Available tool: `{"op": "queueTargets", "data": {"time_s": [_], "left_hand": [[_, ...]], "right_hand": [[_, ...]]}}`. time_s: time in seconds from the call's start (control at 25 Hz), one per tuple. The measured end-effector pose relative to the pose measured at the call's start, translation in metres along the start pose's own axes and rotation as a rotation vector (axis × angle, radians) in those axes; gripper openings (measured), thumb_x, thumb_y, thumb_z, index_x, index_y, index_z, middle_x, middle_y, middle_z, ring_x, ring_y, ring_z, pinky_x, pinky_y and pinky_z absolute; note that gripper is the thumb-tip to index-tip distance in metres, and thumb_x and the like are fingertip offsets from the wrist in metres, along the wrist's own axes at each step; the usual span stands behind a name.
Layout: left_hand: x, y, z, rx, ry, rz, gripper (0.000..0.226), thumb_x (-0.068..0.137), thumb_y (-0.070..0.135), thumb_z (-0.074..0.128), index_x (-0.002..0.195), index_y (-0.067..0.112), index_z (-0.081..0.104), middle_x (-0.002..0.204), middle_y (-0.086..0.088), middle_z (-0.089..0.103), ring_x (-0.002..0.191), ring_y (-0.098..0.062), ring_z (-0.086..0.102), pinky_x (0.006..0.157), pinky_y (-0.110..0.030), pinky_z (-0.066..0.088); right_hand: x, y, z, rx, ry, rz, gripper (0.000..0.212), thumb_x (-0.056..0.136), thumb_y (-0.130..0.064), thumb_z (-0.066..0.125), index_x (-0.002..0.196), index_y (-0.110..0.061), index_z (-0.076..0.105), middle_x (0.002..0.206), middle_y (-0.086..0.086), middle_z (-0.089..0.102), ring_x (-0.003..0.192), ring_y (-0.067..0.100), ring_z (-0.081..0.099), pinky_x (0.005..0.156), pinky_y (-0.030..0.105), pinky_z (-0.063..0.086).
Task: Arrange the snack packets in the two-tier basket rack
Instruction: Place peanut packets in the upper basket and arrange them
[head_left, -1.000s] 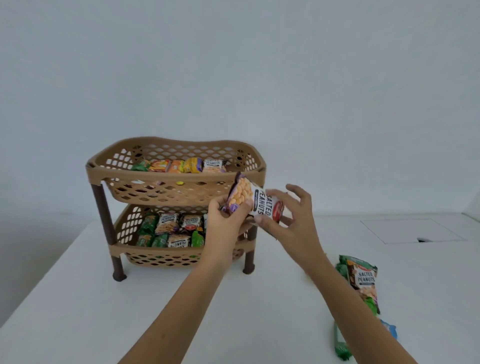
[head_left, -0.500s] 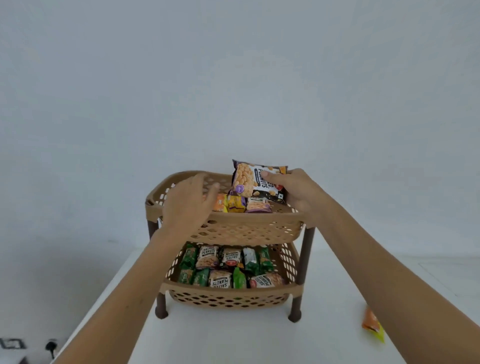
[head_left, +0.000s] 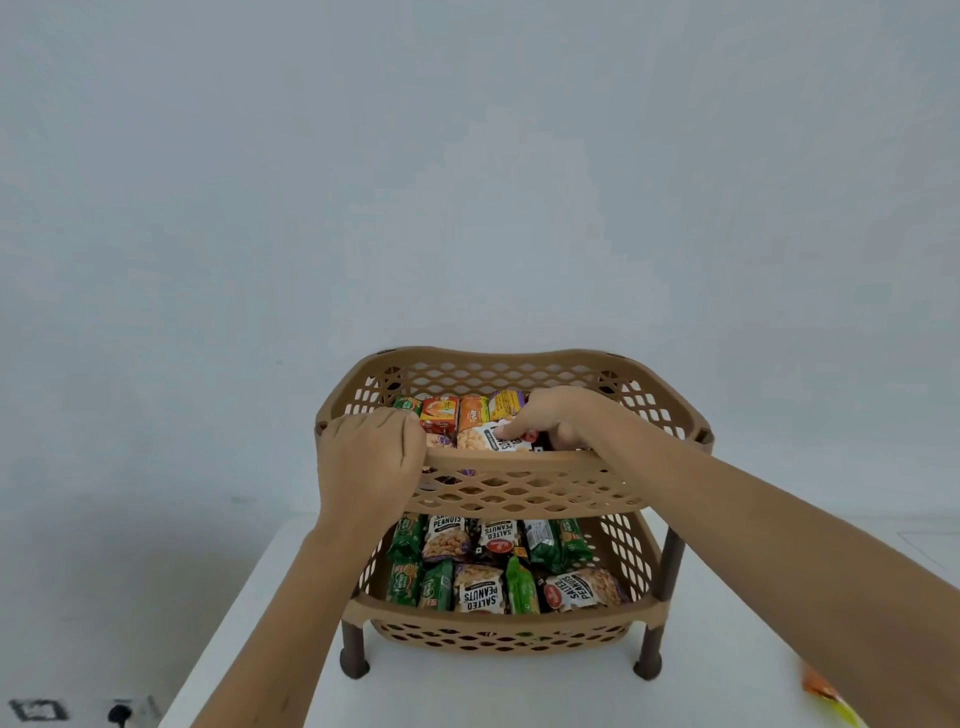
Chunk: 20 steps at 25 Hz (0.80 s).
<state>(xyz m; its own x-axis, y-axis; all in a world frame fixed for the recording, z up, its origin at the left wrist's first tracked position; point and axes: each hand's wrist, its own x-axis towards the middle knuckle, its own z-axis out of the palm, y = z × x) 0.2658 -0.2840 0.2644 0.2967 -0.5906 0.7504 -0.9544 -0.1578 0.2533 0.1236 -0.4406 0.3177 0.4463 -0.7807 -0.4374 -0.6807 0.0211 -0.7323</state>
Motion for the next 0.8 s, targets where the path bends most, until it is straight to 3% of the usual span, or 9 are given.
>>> {"op": "queueTargets", "data": {"time_s": [0.16, 0.28, 0.4, 0.44, 0.48, 0.56, 0.6, 0.68, 0.8], "left_hand": [[0.000, -0.001, 0.003, -0.006, 0.016, 0.008, 0.044, 0.093, 0.028, 0.027, 0.070, 0.015, 0.062, 0.065, 0.006, 0.058, 0.062, -0.015, 0.047, 0.074, -0.037, 0.042], [0.000, -0.001, 0.004, -0.010, 0.018, 0.001, 0.044, 0.093, 0.027, 0.027, 0.069, 0.015, 0.062, 0.065, 0.005, 0.058, 0.062, -0.015, 0.047, 0.075, -0.037, 0.042], [-0.001, -0.002, 0.002, -0.004, -0.006, 0.000, 0.044, 0.092, 0.028, 0.026, 0.071, 0.015, 0.062, 0.065, 0.006, 0.057, 0.064, -0.015, 0.048, 0.076, -0.038, 0.042], [-0.001, -0.001, 0.001, -0.010, -0.009, 0.003, 0.045, 0.092, 0.029, 0.025, 0.071, 0.016, 0.062, 0.065, 0.007, 0.056, 0.065, -0.016, 0.050, 0.078, -0.038, 0.043], [-0.001, -0.001, 0.001, -0.018, -0.011, 0.000, 0.047, 0.092, 0.031, 0.023, 0.073, 0.016, 0.063, 0.068, 0.006, 0.059, 0.068, -0.017, 0.053, 0.080, -0.039, 0.044], [-0.004, 0.001, 0.002, -0.034, -0.002, -0.028, 0.049, 0.092, 0.032, 0.023, 0.085, 0.015, 0.069, 0.085, 0.002, 0.069, 0.086, -0.020, 0.061, 0.092, -0.041, 0.041], [-0.008, 0.004, 0.002, -0.045, 0.012, -0.047, 0.048, 0.093, 0.032, 0.025, 0.096, 0.015, 0.070, 0.099, -0.001, 0.071, 0.100, -0.021, 0.061, 0.101, -0.043, 0.036], [-0.025, 0.016, 0.003, -0.075, 0.078, -0.046, 0.044, 0.094, 0.030, 0.030, 0.117, 0.013, 0.064, 0.124, -0.004, 0.063, 0.123, -0.022, 0.051, 0.112, -0.046, 0.026], [-0.071, 0.049, 0.012, -0.203, 0.225, 0.119, 0.033, 0.091, 0.017, 0.046, 0.121, 0.011, 0.058, 0.138, -0.008, 0.051, 0.135, -0.024, 0.041, 0.111, -0.050, 0.029]], "right_hand": [[-0.004, 0.002, 0.002, -0.478, -0.002, 0.028, 0.054, 0.096, -0.038, 0.051, 0.138, -0.005, 0.044, 0.147, 0.013, 0.041, 0.127, 0.031, 0.048, 0.100, 0.040, 0.046], [-0.010, 0.003, 0.001, -0.838, 0.049, -0.014, 0.055, 0.098, -0.048, 0.040, 0.126, -0.004, 0.056, 0.130, 0.012, 0.057, 0.111, 0.026, 0.058, 0.093, 0.032, 0.045], [-0.008, 0.005, 0.003, -1.099, 0.212, -0.066, 0.058, 0.095, -0.058, 0.035, 0.084, -0.007, 0.058, 0.086, 0.008, 0.058, 0.081, 0.024, 0.055, 0.076, 0.032, 0.040], [-0.008, 0.007, 0.002, -1.040, 0.308, -0.108, 0.058, 0.093, -0.061, 0.037, 0.077, -0.007, 0.052, 0.078, 0.007, 0.053, 0.072, 0.024, 0.052, 0.070, 0.032, 0.038], [-0.007, 0.011, -0.001, -0.893, 0.395, -0.173, 0.057, 0.092, -0.061, 0.042, 0.085, -0.005, 0.054, 0.082, 0.009, 0.055, 0.073, 0.025, 0.053, 0.067, 0.031, 0.038], [-0.011, 0.017, -0.005, -0.551, 0.525, -0.322, 0.058, 0.092, -0.053, 0.050, 0.118, -0.002, 0.054, 0.108, 0.013, 0.062, 0.096, 0.028, 0.060, 0.073, 0.033, 0.043], [-0.017, 0.021, -0.006, -0.447, 0.593, -0.396, 0.055, 0.092, -0.050, 0.051, 0.123, -0.004, 0.052, 0.112, 0.011, 0.063, 0.099, 0.025, 0.060, 0.078, 0.034, 0.046], [-0.034, 0.032, -0.006, -0.292, 0.749, -0.582, 0.036, 0.093, -0.040, 0.053, 0.112, -0.011, 0.057, 0.102, 0.004, 0.066, 0.089, 0.018, 0.061, 0.077, 0.035, 0.050], [-0.069, 0.062, -0.003, -0.120, 0.970, -0.862, 0.014, 0.092, -0.024, 0.053, 0.100, -0.016, 0.060, 0.091, -0.002, 0.065, 0.086, 0.015, 0.062, 0.074, 0.034, 0.052]]}}
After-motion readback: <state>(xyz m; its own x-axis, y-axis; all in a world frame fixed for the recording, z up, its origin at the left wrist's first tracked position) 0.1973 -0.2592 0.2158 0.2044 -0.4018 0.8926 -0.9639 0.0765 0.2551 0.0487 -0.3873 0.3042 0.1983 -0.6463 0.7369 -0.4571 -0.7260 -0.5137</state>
